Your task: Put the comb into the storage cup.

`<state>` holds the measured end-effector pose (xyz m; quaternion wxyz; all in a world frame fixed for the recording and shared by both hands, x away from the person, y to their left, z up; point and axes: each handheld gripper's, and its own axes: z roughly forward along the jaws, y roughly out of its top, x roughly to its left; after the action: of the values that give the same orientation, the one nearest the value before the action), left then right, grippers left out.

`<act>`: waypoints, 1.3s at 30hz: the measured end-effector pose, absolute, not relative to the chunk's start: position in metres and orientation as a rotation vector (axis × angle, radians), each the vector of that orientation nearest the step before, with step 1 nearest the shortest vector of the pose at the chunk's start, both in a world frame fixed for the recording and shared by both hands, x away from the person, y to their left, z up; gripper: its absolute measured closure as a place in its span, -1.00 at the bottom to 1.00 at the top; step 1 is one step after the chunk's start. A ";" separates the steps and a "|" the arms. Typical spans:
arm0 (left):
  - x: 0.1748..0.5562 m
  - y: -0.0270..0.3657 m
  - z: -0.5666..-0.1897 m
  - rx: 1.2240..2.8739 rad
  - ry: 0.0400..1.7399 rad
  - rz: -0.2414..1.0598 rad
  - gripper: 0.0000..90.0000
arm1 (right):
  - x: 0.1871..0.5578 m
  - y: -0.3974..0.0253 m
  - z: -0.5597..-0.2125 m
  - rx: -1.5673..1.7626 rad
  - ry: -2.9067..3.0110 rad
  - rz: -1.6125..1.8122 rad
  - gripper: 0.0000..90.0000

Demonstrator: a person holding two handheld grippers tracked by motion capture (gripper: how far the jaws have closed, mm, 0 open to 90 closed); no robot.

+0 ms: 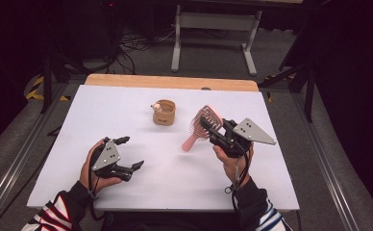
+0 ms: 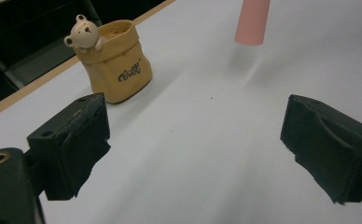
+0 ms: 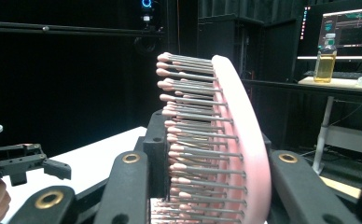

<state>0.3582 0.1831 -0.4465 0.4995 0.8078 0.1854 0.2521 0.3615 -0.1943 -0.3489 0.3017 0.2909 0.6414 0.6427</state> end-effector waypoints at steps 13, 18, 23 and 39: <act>0.350 0.201 -0.453 1.956 0.478 0.608 -0.83 | 0.363 -0.196 -0.339 0.733 1.678 1.692 0.43; 0.347 0.206 -0.455 1.959 0.487 0.598 -0.84 | 0.364 -0.197 -0.334 0.722 1.668 1.687 0.43; 0.342 0.214 -0.458 1.957 0.512 0.593 -0.85 | 0.366 -0.197 -0.326 0.710 1.654 1.682 0.43; 0.337 0.223 -0.461 1.965 0.531 0.586 -0.89 | 0.379 -0.194 -0.308 0.690 1.616 1.675 0.43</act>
<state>0.3367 0.2226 -0.4610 0.4895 0.8090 0.2185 0.2413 0.3785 -0.1942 -0.3079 0.3497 0.2663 0.6236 0.6465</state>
